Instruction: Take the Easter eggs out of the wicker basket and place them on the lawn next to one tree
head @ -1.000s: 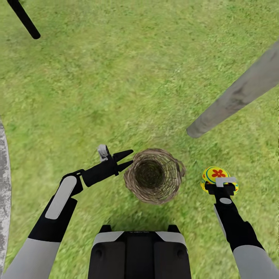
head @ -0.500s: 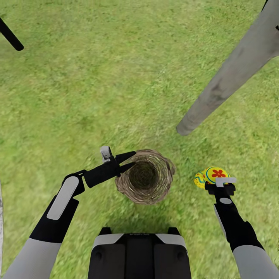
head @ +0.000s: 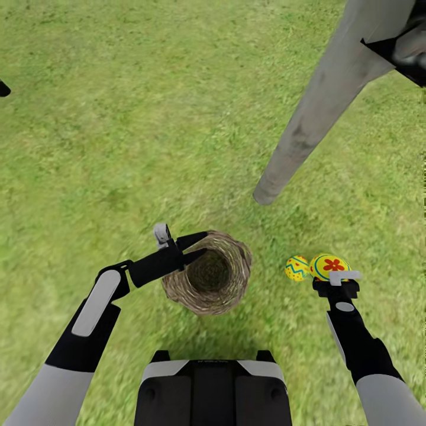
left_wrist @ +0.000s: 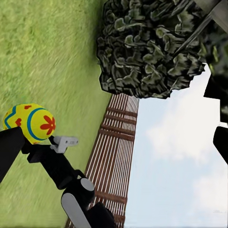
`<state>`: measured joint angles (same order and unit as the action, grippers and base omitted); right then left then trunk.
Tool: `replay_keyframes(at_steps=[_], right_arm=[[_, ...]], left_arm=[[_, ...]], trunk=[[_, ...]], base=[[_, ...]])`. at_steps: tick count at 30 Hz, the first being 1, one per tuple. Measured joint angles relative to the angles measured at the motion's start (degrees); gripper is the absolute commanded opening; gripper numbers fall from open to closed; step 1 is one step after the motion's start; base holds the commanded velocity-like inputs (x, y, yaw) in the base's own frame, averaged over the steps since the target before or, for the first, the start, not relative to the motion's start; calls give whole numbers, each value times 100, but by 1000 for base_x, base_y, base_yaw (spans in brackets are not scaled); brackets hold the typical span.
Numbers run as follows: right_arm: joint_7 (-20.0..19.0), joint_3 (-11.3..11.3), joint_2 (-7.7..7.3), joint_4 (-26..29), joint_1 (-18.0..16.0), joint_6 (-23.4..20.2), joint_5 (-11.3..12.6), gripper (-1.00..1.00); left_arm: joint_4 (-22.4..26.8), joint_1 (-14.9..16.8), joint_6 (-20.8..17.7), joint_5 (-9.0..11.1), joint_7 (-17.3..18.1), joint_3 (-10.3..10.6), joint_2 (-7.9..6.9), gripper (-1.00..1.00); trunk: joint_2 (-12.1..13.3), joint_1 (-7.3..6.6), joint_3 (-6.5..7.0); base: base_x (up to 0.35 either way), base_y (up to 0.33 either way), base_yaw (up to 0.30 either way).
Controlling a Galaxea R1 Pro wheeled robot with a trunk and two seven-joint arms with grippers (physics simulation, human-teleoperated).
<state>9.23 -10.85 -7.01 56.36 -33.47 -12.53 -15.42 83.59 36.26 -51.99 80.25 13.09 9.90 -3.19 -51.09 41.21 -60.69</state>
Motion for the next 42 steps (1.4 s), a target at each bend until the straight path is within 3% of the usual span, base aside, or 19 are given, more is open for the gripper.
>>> replay_keyframes(at_steps=[5,13,14,16,18,21,23,25,28,33,38,42], right_arm=[[-11,0,6,-8,0,-5,0,-100],[-21,-7,-5,74,0,-6,8,-100],[-21,-8,-8,92,0,-6,8,-100],[-21,-8,-17,111,0,-6,9,-100],[-21,-5,-9,114,-1,-3,9,-100],[-21,2,4,113,-3,4,9,-100],[-21,9,0,113,-2,-10,6,-100],[-21,8,4,137,-1,5,0,-100],[-22,3,10,152,-2,11,1,-100],[-21,1,15,149,-2,20,1,-100],[-21,4,23,149,-3,27,1,-100],[-17,6,22,153,-3,26,1,-100]], left_arm=[[0,-2,-7,-6,8,1,74,100],[0,0,-8,-10,0,15,89,100],[0,1,-8,-12,0,45,91,100],[13,3,-8,-15,0,353,90,100],[47,14,-4,-13,0,489,299,100],[69,45,4,-19,-2,632,376,100],[66,54,4,-24,-7,731,551,100],[70,61,10,-299,-12,910,723,100],[72,61,13,-594,-7,1155,825,100],[72,63,105,-646,-10,1450,844,100],[63,63,117,-679,-20,1499,844,100],[63,63,119,-918,-21,1509,893,100]], trunk=[[0,0,37],[-320,175,-48],[-360,197,-59],[-440,241,-80],[-520,285,-106],[-641,351,-158],[-721,395,-194],[-801,439,-229],[-922,505,-283],[-1122,615,-373],[-1323,725,-463],[-1483,813,-535]], base=[[0,0,-213],[0,0,-213],[0,0,-213],[0,0,-213],[0,0,-54],[0,0,-8],[0,0,-1],[0,0,0],[0,0,0],[0,0,0],[0,0,0],[0,0,0]])
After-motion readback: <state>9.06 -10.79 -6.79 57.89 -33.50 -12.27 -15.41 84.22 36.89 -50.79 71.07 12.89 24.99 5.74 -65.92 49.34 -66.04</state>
